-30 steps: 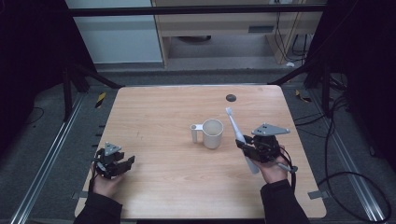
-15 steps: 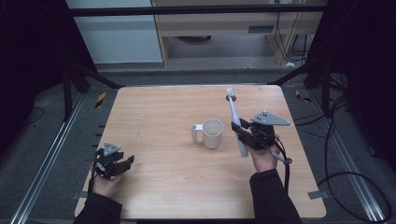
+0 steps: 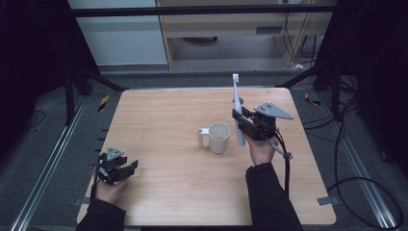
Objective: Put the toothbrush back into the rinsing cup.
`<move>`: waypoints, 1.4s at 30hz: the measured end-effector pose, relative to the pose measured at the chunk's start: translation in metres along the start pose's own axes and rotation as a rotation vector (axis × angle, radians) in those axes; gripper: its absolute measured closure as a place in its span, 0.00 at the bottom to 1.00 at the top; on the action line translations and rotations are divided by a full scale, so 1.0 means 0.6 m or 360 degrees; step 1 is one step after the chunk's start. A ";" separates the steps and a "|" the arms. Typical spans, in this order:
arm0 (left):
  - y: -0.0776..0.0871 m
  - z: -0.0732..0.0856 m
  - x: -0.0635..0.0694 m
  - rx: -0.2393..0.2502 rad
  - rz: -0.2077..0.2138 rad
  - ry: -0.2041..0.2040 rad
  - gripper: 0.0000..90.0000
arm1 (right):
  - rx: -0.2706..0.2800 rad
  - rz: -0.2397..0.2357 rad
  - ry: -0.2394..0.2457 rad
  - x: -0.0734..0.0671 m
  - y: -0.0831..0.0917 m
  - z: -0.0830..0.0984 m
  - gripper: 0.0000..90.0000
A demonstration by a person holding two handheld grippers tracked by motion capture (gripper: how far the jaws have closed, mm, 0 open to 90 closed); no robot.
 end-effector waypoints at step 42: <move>0.000 0.000 -0.001 0.0003 -0.0004 -0.0001 0.55 | 0.0074 -0.0012 -0.0151 -0.019 -0.118 -0.022 0.74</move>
Point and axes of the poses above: each handheld gripper's, and its own axes: y roughly backward along the jaws, z roughly out of its underside, x roughly to its right, the point moved 8 cm from there along -y, roughly forward along the jaws, and after that the axes turned 15 degrees about -x, right-handed, at the moved point
